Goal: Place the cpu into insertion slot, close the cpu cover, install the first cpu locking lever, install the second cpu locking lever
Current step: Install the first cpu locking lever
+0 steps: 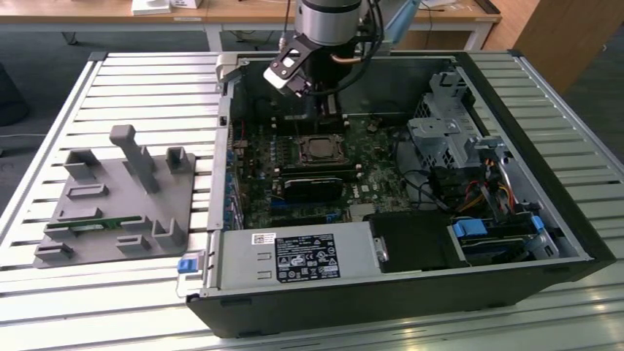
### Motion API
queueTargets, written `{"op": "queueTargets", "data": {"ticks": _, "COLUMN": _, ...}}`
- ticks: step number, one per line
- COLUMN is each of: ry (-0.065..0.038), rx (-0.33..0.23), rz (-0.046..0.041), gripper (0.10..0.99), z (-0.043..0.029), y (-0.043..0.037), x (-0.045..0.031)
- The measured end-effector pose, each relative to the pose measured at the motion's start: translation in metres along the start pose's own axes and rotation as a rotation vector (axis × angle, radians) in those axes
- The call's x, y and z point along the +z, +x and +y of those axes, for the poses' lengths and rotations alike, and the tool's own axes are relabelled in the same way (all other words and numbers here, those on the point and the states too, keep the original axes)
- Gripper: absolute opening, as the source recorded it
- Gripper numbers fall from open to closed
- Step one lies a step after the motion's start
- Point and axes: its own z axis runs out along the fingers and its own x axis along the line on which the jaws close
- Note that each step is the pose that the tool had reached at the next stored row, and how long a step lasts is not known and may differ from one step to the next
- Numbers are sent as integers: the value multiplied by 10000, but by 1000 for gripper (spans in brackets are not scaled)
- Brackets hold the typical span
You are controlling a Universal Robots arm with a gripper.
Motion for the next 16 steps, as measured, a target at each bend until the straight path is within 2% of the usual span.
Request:
{"op": "queueTargets", "data": {"ticks": 3, "ry": 0, "rx": 0, "rz": 0, "gripper": 106, "z": 2, "y": 0, "x": -64}}
{"op": "queueTargets", "data": {"ticks": 6, "ry": 0, "rx": -46, "rz": 3, "gripper": 106, "z": 4, "y": 0, "x": -81}}
{"op": "queueTargets", "data": {"ticks": 16, "ry": 4, "rx": -1716, "rz": 53, "gripper": 106, "z": 3, "y": 0, "x": -82}}
